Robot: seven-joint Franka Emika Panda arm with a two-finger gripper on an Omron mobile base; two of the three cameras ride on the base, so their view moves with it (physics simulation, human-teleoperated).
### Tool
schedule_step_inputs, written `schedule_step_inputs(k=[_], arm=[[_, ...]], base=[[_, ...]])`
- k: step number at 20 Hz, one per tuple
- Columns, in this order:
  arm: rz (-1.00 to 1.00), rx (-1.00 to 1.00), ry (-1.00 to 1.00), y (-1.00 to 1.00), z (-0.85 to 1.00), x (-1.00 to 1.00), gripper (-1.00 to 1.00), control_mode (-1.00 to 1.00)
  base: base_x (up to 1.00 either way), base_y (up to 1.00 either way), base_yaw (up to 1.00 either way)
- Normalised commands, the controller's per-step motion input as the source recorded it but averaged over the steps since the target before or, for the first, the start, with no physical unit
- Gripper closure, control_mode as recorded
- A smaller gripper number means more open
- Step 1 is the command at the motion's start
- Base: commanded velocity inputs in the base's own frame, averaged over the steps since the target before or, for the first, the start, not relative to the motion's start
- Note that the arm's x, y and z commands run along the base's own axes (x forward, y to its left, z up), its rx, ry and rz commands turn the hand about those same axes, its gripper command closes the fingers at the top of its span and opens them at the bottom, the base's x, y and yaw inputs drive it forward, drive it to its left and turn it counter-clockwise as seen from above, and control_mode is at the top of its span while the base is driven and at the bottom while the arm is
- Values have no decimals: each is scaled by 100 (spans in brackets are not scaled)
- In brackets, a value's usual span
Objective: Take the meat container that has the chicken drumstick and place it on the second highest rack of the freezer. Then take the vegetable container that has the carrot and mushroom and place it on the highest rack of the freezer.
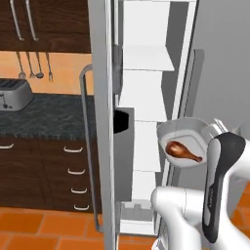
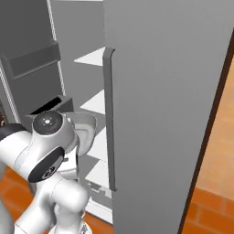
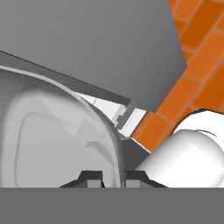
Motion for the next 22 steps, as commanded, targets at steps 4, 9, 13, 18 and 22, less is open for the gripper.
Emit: schedule_step_inputs(k=[4, 9, 13, 18, 22], arm=[[0, 0, 0, 0, 0, 0, 100, 100], [0, 0, 0, 0, 0, 0, 100, 100], [0, 0, 0, 0, 0, 0, 100, 100], [-23, -2, -27, 47, 76, 43, 100, -100], [-26, 0, -8, 13, 48, 96, 100, -100]], base=[[80, 49, 0], [60, -7, 0], [-19, 16, -3], [2, 15, -3], [0, 0, 0]])
